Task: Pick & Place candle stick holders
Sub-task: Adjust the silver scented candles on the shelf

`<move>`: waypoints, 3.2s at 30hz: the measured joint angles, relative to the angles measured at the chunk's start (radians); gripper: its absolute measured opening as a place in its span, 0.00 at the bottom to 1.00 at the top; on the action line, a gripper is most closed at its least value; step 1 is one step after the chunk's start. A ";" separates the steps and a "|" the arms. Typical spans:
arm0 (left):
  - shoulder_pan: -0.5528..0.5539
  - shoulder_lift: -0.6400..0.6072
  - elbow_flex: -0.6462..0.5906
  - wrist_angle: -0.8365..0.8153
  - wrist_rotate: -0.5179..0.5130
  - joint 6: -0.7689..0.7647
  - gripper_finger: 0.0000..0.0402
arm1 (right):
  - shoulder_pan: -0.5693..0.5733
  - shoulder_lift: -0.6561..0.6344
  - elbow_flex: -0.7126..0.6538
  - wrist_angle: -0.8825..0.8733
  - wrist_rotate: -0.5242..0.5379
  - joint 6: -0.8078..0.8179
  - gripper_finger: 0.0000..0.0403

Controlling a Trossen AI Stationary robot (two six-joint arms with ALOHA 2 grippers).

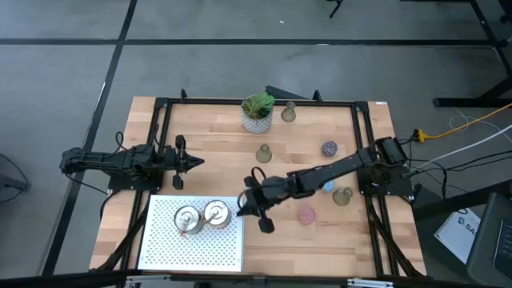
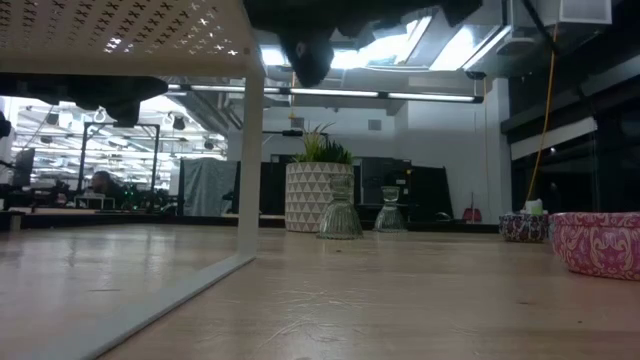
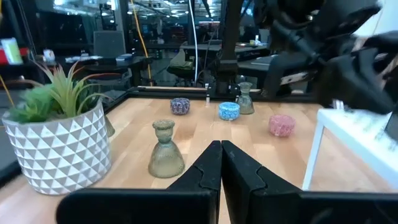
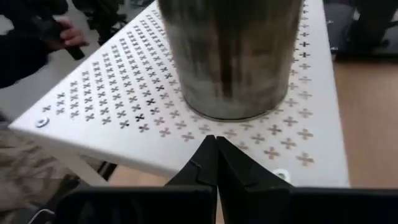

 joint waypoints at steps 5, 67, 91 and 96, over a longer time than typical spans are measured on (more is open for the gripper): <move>0.000 0.000 0.000 0.029 -0.001 -0.130 0.01 | -0.065 -0.011 0.000 0.009 -0.035 0.015 0.00; -0.474 0.883 1.002 -0.672 0.252 -0.147 0.01 | -0.227 -0.065 0.025 -0.078 -0.065 -0.014 0.00; -0.729 0.973 1.004 -0.725 0.223 -0.568 0.01 | -0.167 -0.065 0.025 -0.079 -0.065 -0.011 0.00; -0.777 0.974 1.003 -0.721 0.212 -0.703 0.01 | -0.165 -0.065 0.025 -0.079 -0.065 -0.011 0.00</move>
